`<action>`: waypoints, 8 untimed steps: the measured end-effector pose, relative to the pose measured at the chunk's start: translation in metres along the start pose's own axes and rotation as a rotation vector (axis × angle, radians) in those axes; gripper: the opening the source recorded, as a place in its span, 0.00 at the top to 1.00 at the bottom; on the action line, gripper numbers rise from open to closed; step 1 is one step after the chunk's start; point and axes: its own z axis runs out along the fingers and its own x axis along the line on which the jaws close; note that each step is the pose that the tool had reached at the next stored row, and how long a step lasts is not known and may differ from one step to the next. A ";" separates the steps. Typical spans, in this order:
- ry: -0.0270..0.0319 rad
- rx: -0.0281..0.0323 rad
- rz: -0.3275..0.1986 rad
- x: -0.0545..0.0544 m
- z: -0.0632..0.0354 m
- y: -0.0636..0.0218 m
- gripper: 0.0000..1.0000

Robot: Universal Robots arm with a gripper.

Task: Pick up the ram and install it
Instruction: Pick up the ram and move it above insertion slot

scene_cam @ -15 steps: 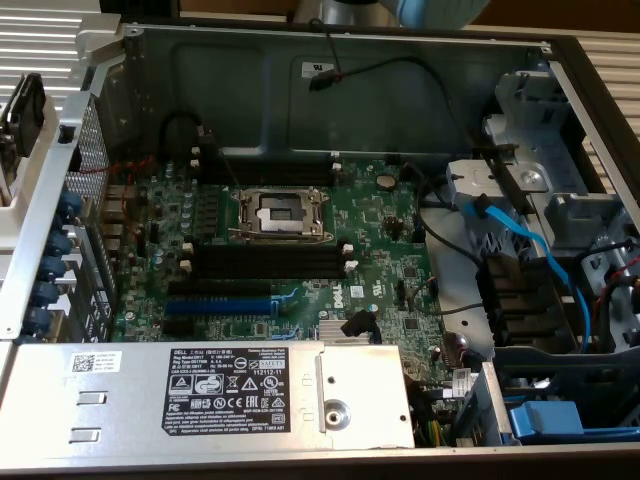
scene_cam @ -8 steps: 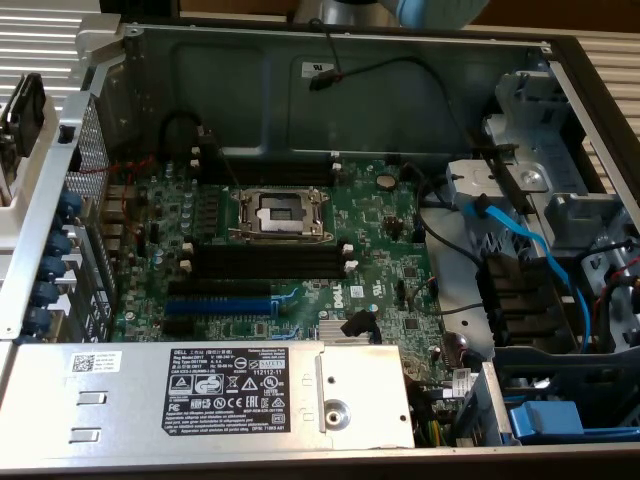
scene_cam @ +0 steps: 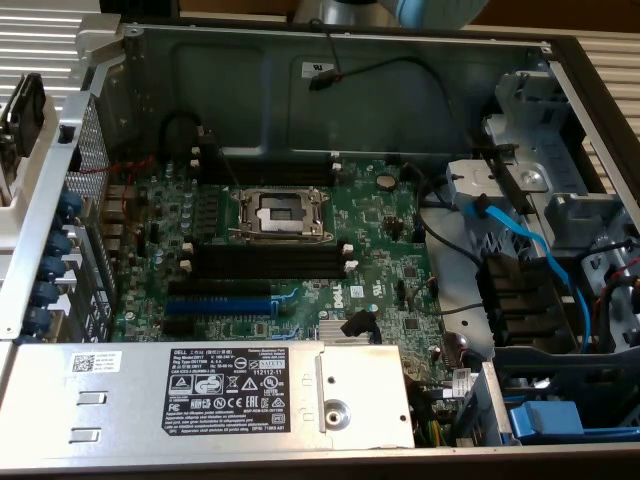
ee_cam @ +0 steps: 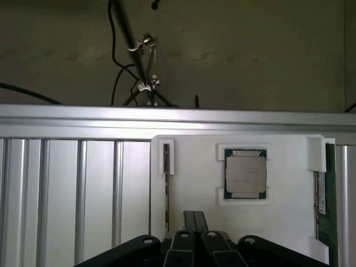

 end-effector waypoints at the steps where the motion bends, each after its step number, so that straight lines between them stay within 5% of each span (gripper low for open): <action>1: 0.0000 -0.0001 0.000 0.000 0.0019 0.0006 0.90; 8: 0.0001 -0.0002 0.000 0.003 0.0145 0.0030 0.90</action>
